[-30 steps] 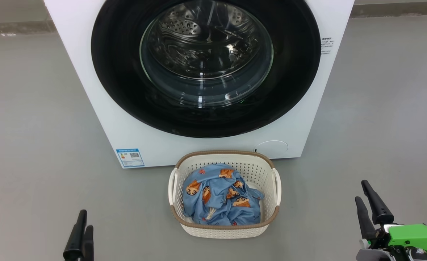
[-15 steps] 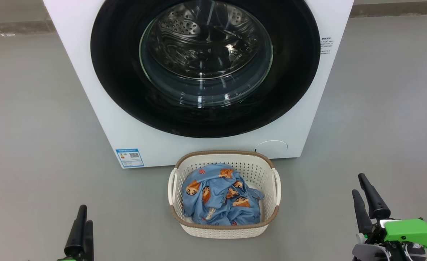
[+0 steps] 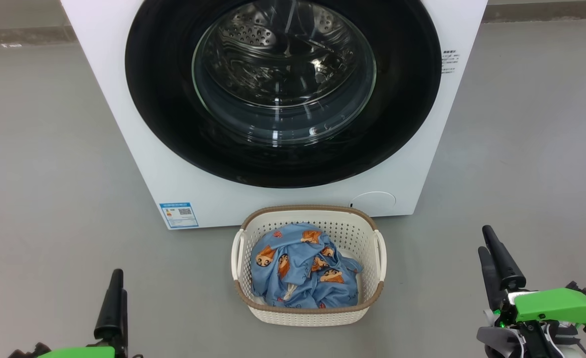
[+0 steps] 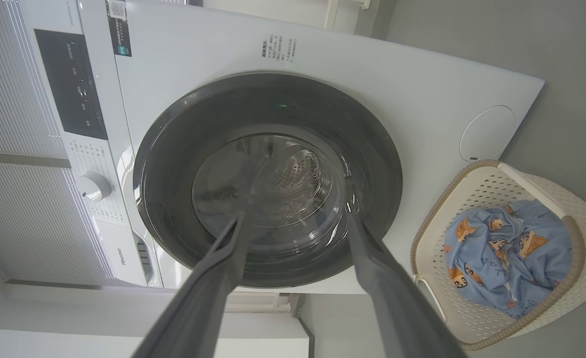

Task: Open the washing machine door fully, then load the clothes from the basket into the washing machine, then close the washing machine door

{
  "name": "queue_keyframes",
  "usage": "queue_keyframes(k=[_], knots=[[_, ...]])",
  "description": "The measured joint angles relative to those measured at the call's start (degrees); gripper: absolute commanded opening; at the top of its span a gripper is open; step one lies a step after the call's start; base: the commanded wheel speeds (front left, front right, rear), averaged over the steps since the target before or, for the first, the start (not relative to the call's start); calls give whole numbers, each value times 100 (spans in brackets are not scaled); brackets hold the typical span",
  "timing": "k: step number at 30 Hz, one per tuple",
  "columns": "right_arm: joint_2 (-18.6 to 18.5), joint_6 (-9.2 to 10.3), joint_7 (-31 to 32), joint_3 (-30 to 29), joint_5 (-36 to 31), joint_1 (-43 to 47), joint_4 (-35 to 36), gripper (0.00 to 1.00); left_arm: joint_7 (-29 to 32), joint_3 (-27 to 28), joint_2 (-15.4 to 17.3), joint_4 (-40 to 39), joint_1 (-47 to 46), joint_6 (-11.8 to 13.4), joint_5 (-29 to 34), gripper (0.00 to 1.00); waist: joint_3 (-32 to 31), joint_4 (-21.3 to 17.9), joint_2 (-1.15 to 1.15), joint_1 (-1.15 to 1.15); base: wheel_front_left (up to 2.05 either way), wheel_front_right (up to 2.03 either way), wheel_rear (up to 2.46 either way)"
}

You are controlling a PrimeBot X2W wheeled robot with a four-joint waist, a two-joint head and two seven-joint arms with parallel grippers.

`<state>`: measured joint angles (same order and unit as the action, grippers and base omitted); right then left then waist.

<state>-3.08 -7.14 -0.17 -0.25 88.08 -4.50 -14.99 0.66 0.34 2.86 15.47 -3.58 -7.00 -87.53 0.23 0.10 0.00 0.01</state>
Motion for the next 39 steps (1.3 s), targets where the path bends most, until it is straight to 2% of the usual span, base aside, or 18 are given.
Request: queue_keyframes(k=[11, 17, 29, 39], knots=[[-96, 0, -192, 225, -668, -202, 80, 100, -245, -248, 186, -49, -48, -1, 645, 100, 4, 4, 0, 0, 0, 0, 0], [-105, 0, -280, 342, -1145, -213, 81, 100, -361, -290, 300, -62, -125, -1, 1279, 100, 23, 5, 0, 0, 0, 0, 0], [-241, 0, -459, 598, -2190, -358, 76, 100, -542, -380, 322, -55, -191, 40, 2628, 100, 34, 17, 0, 0, 0, 0, 0], [-279, 0, -657, 762, -3319, -476, -268, 100, -733, -427, 332, 15, -233, 109, 3515, 100, -10, 13, 0, -1, 0, 0, 0]])
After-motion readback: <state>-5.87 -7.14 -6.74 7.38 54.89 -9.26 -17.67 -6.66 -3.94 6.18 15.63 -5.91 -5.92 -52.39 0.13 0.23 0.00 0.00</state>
